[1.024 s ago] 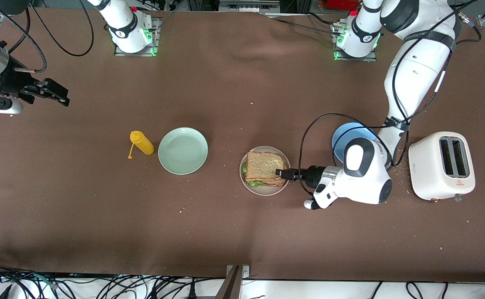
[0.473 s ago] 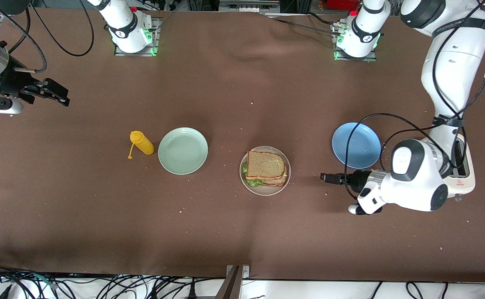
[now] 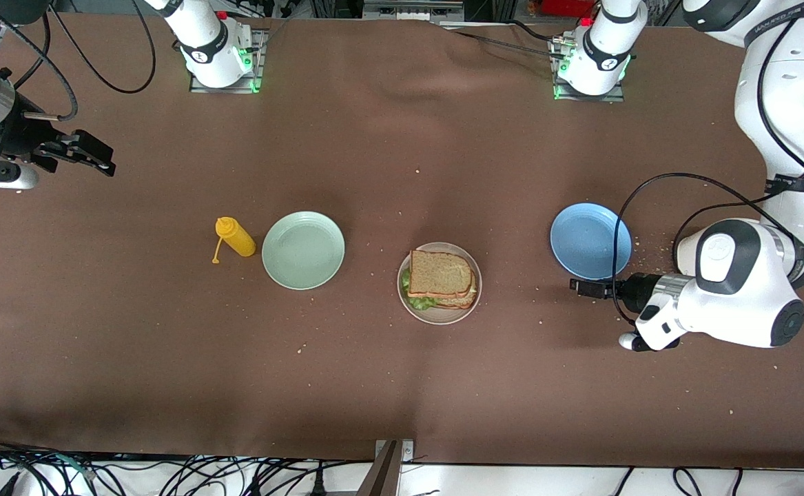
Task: Make sandwich in beige plate with both arms
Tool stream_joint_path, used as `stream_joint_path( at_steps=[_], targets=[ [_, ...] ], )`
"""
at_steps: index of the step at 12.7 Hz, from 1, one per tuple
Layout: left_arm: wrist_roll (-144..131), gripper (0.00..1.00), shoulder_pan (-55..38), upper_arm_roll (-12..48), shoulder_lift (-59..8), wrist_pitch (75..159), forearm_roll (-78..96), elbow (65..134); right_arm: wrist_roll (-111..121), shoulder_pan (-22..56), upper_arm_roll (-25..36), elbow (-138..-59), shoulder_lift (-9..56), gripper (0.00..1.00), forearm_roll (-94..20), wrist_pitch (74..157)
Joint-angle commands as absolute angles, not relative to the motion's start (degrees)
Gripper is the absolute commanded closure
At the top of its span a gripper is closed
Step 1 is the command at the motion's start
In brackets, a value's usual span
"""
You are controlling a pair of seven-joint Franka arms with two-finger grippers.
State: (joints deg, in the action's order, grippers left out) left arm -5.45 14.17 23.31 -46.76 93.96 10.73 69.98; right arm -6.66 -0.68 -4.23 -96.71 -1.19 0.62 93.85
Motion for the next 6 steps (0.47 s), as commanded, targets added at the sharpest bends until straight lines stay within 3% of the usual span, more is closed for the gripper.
stream_joint_path(
  at_steps=[1, 6],
  targets=[
    [-5.1, 0.0, 14.59, 23.47, -44.57, 92.64, 7.48, 70.05, -6.16, -1.14, -4.57, -95.89, -1.05, 0.0, 0.0, 93.52],
    [-5.1, 0.0, 16.6, 23.47, -36.75, 88.09, -4.47, 70.49, -6.07, -1.14, -4.57, -95.89, -0.97, 0.0, 0.0, 93.69]
  ],
)
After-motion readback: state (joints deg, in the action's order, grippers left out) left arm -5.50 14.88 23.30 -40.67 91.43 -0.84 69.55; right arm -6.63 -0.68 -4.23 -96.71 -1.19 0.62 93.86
